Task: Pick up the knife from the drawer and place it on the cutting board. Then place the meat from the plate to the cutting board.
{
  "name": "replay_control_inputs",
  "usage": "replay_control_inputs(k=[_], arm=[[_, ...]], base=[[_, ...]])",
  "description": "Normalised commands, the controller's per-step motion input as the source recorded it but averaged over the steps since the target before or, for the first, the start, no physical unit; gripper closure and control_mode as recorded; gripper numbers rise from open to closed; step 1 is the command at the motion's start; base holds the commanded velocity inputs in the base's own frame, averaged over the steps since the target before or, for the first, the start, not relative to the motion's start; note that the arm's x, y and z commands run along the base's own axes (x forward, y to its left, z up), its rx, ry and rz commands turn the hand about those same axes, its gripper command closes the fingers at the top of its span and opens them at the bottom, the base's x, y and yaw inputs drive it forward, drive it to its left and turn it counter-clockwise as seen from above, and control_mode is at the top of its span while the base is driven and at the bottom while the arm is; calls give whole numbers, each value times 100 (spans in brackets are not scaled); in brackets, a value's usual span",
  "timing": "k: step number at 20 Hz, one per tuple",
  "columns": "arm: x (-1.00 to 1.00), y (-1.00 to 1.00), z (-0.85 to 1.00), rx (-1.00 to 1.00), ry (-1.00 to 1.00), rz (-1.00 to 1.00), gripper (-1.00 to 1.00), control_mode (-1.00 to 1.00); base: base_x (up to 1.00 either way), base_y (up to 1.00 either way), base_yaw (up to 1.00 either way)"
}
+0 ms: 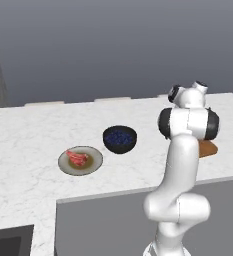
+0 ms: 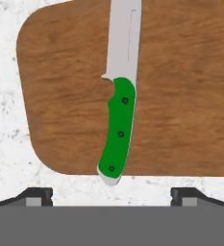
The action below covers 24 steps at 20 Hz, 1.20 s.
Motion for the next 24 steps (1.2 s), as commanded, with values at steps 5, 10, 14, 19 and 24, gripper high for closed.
replay_control_inputs(k=[5,10,14,19,24], arm=[[-49,88,82,-22,-11,19,-100,-100],[-47,100,39,-25,-5,31,-100,-100],[-32,99,14,-20,-5,38,-100,-100],[-37,94,8,-17,-4,39,-100,-100],[-29,100,23,-10,1,29,-100,-100]], base=[[0,0,0],[0,0,0],[0,0,0],[0,0,0],[0,0,0]])
